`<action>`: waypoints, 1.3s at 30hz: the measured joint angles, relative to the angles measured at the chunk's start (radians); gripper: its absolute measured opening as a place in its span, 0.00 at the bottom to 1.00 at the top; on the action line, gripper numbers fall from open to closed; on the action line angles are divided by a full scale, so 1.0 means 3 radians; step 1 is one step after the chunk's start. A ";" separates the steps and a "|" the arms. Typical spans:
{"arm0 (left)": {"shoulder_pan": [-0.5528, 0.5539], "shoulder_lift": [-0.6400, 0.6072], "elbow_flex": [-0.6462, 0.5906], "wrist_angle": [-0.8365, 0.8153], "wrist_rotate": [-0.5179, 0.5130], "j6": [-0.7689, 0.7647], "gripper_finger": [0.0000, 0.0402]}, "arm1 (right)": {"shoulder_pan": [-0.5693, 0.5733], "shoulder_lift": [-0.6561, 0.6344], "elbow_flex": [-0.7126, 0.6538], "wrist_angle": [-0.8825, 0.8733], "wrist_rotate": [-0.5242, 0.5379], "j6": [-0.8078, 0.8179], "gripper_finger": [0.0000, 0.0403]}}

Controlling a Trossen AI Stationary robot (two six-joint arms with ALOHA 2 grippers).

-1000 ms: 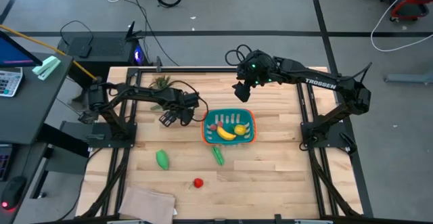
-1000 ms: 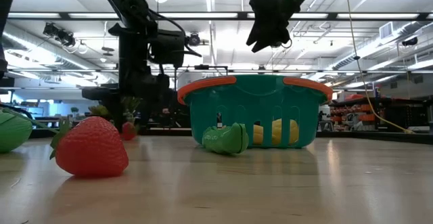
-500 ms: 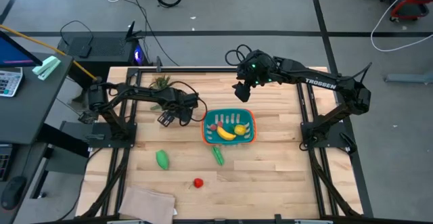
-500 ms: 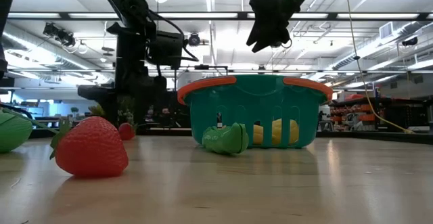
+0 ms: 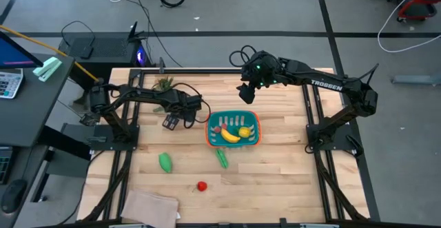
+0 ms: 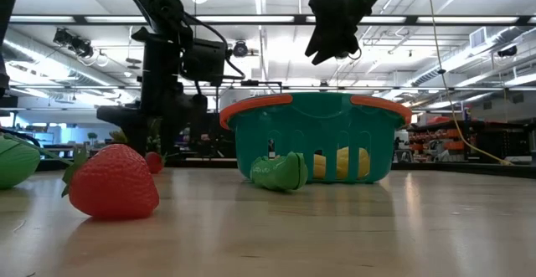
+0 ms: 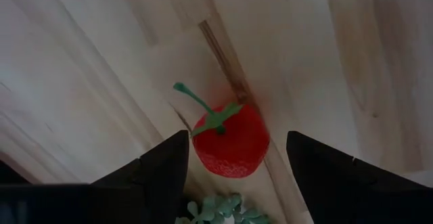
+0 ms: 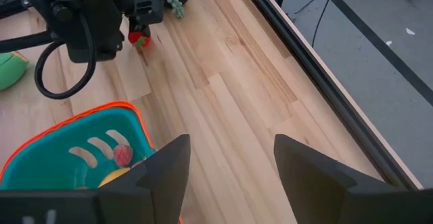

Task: Pick and placing Produce into tupperware
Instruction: Put the top red strawberry into the blue bin

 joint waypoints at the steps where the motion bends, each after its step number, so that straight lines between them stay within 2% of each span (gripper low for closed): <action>1: 0.0000 0.0000 0.0000 0.0001 0.0003 -0.0031 0.63 | 0.0000 0.0000 0.0000 0.0000 0.0000 0.0000 0.55; 11: 0.0017 0.0000 0.0000 0.0005 0.0006 -0.0099 0.63 | 0.0000 0.0000 0.0000 0.0000 0.0000 0.0003 0.55; 21: 0.0182 -0.0004 0.0000 0.0012 -0.0002 -0.0406 0.61 | 0.0000 0.0000 0.0000 0.0001 0.0000 0.0004 0.55; 39: 0.0172 -0.0004 0.0001 0.0139 0.0160 -0.0428 0.61 | 0.0000 0.0000 0.0000 0.0000 0.0000 0.0004 0.54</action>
